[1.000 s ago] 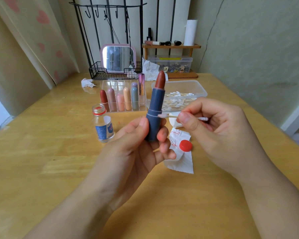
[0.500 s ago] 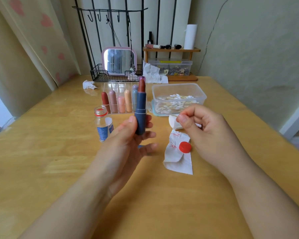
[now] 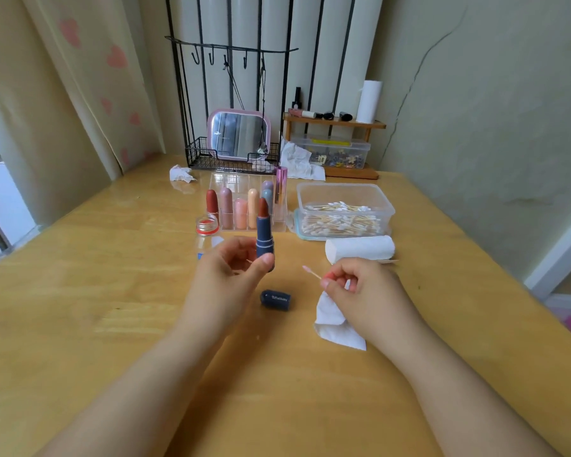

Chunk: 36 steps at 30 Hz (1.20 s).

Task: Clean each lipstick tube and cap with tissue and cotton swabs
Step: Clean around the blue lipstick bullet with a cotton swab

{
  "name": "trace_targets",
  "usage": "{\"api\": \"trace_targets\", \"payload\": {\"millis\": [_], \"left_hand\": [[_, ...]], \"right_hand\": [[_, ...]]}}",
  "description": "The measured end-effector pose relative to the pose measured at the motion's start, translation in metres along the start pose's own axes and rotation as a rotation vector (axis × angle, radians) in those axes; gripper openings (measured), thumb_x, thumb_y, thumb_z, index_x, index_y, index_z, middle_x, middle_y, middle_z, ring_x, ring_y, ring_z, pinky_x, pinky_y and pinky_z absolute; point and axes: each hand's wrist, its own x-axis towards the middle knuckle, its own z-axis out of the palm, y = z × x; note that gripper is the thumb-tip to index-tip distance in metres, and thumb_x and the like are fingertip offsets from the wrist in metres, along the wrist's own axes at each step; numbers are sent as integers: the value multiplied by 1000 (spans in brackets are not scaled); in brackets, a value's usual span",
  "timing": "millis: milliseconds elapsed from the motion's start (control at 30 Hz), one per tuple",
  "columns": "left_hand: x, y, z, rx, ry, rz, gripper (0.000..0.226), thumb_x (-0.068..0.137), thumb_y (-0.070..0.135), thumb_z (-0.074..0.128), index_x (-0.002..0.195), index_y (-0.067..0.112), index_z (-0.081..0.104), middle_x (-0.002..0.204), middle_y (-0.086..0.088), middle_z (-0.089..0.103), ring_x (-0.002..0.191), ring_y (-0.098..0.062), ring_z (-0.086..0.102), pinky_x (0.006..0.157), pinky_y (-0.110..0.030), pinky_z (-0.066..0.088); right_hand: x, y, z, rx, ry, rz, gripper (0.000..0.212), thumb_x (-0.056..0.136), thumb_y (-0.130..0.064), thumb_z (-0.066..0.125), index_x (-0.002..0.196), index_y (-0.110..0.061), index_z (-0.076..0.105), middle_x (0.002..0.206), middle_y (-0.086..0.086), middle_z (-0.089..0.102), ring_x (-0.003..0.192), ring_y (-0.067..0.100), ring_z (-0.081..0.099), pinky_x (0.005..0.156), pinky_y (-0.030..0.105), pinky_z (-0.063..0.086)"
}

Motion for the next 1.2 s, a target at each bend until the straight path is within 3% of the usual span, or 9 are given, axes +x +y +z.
{"api": "trace_targets", "payload": {"millis": [133,300,433,600,733,867,967,1100,1200], "left_hand": [[3,-3,-3,230,4,33,10,84,16,68,84,24,64,75,11,65,60,5,52,55,-5,38],[6,-12,-2,421,7,62,13,86,22,67,98,20,68,79,13,62,63,1,49,56,-5,35],[7,-20,0,479,-2,39,17,86,22,65,103,19,67,81,16,59,64,2,48,57,-4,35],[10,-23,1,529,-7,-11,20,85,23,66,105,18,68,88,9,62,75,-9,52,55,-10,31],[10,-23,1,542,-2,-22,21,85,22,66,106,17,68,91,7,64,78,-10,54,64,-19,34],[10,-23,0,530,-7,-40,19,85,24,67,102,17,68,86,9,62,78,-9,55,59,-16,35],[10,-23,0,523,-11,-47,16,83,25,68,98,18,67,83,9,62,75,-9,55,55,-6,32],[9,-22,2,527,-16,-58,16,82,26,69,96,18,65,86,7,64,76,-11,56,56,-14,35],[8,-21,1,550,-8,-55,17,81,25,70,96,17,64,87,7,63,77,-13,56,60,-22,37]], "right_hand": [[2,-6,-1,-80,-24,-3,21,88,-17,62,70,-28,58,65,-11,52,60,2,45,55,10,35],[6,-12,-2,-107,-113,52,12,96,-16,47,87,-18,55,78,-7,63,73,7,52,57,14,34],[5,-18,1,-171,-280,56,8,101,-19,33,101,-15,40,88,1,53,77,15,47,62,28,33],[3,-21,14,-145,-282,79,17,91,-34,57,102,-25,47,77,-10,49,70,5,48,62,22,40],[3,-18,28,-155,-239,93,32,80,-43,70,108,-29,62,70,-17,47,66,10,52,71,27,50],[2,-17,27,-115,-242,93,18,81,-42,69,97,-34,67,58,-11,52,52,8,53,57,22,43],[2,-15,17,-95,-208,92,16,80,-41,70,95,-36,67,70,-7,63,66,7,59,57,15,39],[1,-9,2,-47,-170,116,19,78,-37,73,96,-34,67,87,-7,67,83,5,61,70,19,45],[-3,-6,-2,45,-149,135,13,77,-33,74,87,-34,66,84,-6,70,84,6,64,75,24,49]]}}
